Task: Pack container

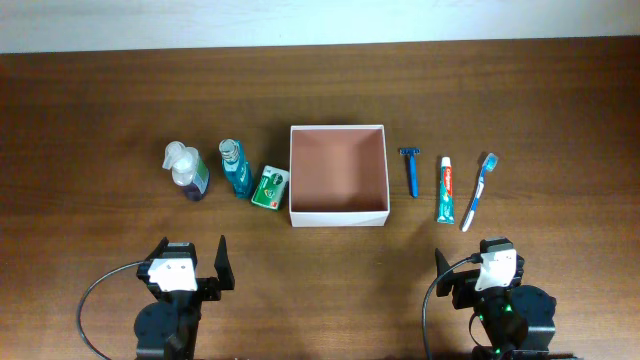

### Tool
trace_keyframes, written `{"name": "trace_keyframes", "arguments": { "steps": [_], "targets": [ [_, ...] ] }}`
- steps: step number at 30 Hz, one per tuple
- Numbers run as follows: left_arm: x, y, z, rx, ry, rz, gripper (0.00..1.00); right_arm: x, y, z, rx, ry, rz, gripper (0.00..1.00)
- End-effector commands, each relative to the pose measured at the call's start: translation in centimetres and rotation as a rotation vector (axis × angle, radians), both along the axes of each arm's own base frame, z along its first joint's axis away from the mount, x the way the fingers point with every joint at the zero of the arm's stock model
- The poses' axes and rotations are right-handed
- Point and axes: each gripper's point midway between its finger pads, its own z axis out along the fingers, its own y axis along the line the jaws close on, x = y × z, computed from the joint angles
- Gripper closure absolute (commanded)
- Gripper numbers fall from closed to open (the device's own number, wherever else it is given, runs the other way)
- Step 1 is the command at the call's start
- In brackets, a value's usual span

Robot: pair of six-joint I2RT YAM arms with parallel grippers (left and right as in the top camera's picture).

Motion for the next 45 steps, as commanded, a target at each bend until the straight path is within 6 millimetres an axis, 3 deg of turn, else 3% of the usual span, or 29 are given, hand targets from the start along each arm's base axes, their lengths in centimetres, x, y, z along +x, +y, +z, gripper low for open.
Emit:
{"name": "trace_keyframes", "arguments": {
  "steps": [1,33,39,45],
  "targets": [
    [0.0,-0.2,-0.1,0.015,-0.005,-0.018,0.0,0.0,0.0,-0.1,0.012,-0.001,0.0,0.01],
    [0.1,0.1,0.3,0.022,-0.022,-0.001,0.01,0.0,0.0,-0.1,0.012,-0.001,0.0,0.01],
    [0.3,-2.7,4.0,-0.013,-0.169,-0.157,0.0,0.0,0.0,-0.1,0.012,-0.001,0.0,0.01],
    [0.5,-1.3,9.0,-0.003,-0.254,-0.077,0.01,0.0,0.0,-0.1,0.012,-0.001,0.0,0.01]
  ]
}}
